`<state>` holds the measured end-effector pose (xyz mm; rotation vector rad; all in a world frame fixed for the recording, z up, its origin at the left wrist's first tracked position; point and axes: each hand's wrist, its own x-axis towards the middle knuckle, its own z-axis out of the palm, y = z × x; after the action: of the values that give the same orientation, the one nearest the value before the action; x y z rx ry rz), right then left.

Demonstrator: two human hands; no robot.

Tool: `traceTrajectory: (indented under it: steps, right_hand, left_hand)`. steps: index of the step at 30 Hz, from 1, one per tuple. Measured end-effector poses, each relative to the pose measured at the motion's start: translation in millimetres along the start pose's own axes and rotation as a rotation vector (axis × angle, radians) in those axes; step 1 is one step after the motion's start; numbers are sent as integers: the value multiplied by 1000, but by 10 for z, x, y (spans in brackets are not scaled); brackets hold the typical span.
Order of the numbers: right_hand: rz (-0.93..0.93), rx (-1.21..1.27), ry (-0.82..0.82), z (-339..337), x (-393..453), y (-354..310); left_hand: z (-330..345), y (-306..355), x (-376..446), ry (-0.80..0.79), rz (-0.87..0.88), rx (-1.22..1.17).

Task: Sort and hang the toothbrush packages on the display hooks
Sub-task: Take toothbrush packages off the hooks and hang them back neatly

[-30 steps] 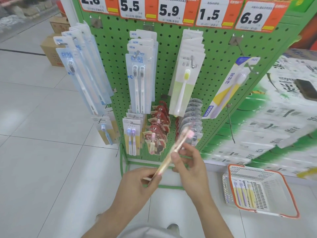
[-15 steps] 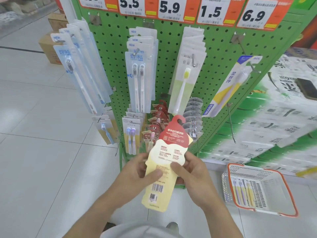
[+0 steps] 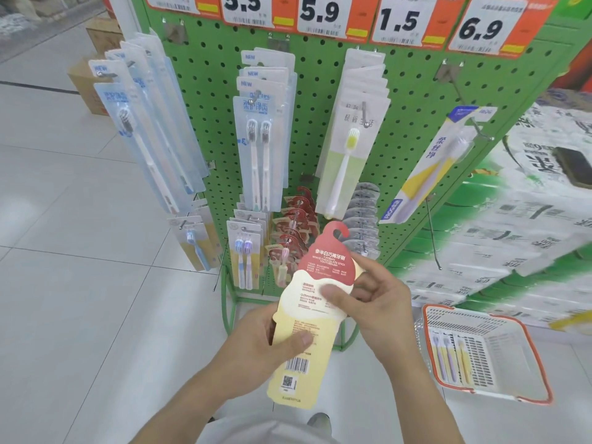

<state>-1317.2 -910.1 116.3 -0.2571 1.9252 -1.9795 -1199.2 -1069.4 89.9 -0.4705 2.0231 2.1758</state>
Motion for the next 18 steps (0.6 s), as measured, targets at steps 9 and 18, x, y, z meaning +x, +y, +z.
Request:
traceTrajectory:
  steps: [9, 18]
  right_hand:
    - [67, 83, 83, -20, 36, 12]
    - [97, 45, -50, -107, 49, 93]
  left_hand:
    - [53, 22, 35, -22, -47, -54]
    - [125, -29, 92, 17, -111, -79]
